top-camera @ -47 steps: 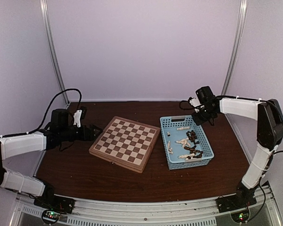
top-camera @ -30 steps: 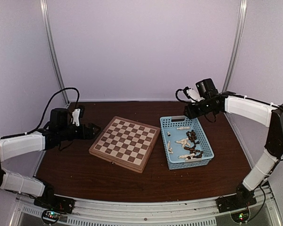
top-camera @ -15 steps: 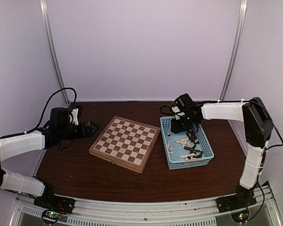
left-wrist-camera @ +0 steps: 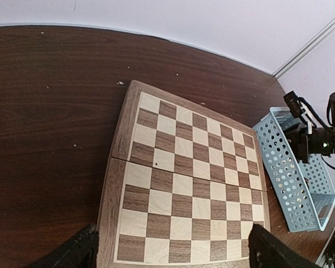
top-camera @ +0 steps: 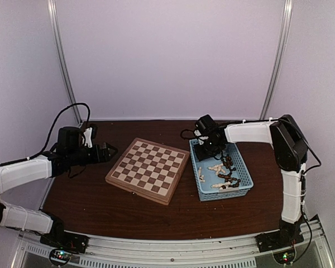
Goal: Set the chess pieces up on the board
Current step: Pick up the chess piece from the storage box.
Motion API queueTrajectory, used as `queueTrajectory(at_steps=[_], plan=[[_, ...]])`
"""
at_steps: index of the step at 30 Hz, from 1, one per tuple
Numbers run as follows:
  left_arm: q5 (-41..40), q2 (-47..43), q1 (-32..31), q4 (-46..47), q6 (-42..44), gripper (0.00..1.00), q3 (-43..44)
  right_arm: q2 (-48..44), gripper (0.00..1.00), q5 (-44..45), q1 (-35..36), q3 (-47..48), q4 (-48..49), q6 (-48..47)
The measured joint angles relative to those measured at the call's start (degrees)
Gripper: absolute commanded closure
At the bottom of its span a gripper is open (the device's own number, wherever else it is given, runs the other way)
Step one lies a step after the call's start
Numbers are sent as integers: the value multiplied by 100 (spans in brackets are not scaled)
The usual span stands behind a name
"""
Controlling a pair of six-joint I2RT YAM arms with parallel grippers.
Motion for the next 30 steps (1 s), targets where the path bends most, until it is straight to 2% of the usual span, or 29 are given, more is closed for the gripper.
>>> queueTrajectory(at_steps=[8,13,18,25,30], plan=[[55,0,0,-98,0,7,44,437,76,234,13,262,-153,17],[94,-2,0,-179,-4,7,140,452,85,262,22,273,-173,63],[184,31,0,-404,-39,7,267,339,88,236,22,57,22,103],[850,505,-144,-562,-407,13,719,-918,88,160,22,-1510,778,-221],[1255,809,-715,-608,-693,13,1110,-1945,85,-195,74,-2321,1600,-643]])
